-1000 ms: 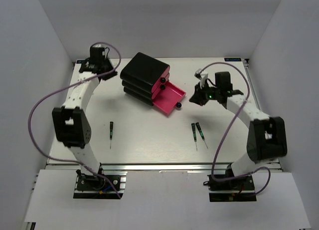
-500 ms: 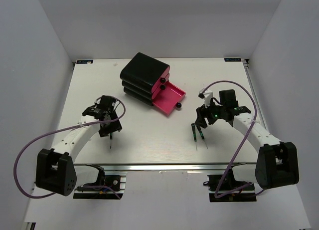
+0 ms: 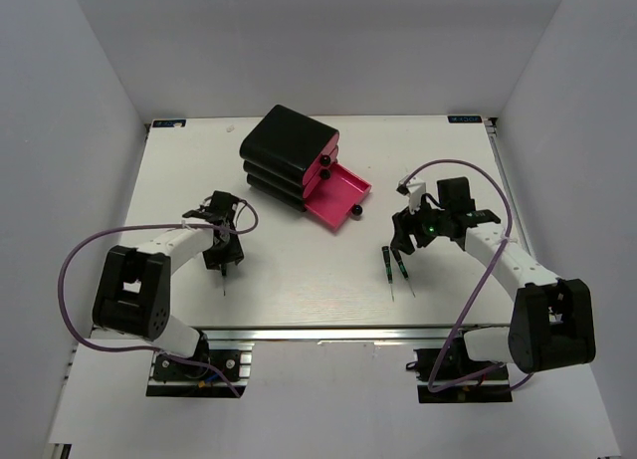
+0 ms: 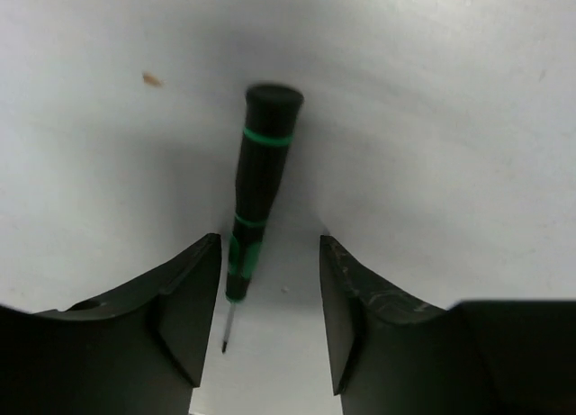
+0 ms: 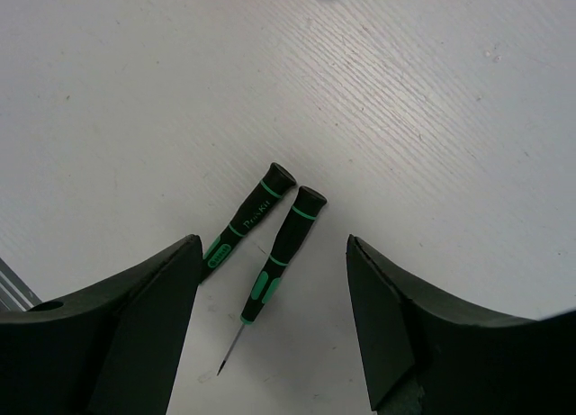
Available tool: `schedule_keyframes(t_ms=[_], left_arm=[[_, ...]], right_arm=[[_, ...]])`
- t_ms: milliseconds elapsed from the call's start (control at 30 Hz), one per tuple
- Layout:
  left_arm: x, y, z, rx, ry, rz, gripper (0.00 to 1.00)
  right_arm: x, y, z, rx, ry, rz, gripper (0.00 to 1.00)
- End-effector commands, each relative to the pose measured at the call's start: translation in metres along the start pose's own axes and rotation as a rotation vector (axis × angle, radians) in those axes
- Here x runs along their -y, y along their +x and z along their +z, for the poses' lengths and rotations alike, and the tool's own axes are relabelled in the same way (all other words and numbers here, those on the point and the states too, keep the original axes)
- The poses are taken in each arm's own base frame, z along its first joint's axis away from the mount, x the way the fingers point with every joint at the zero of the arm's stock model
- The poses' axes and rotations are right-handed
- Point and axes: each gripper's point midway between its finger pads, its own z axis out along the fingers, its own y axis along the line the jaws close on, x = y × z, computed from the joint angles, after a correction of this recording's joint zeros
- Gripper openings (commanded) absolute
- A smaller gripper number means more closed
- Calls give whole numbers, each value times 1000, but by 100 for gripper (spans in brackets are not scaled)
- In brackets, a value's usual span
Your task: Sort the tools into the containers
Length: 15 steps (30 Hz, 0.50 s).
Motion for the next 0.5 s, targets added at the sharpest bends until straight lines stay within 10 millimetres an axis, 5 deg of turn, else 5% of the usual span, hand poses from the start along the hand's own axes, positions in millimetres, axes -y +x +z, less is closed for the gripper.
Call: schedule_keyframes(t_ms=[0,333,433,467], left_arm=[[-5,-13,14,35,6,3,56],[11,-19,10,59,136,-1,3],[43,-21,-16,89,291,36,0],[66,-26,-42,155,369,91,0]], right_arm=[[7,-12,-10,26,35,3,70],[28,-14,-15,21,109,51,66],[35,-15,-19,24,133,65,63],[37,-15,-21,27,145,66,61]])
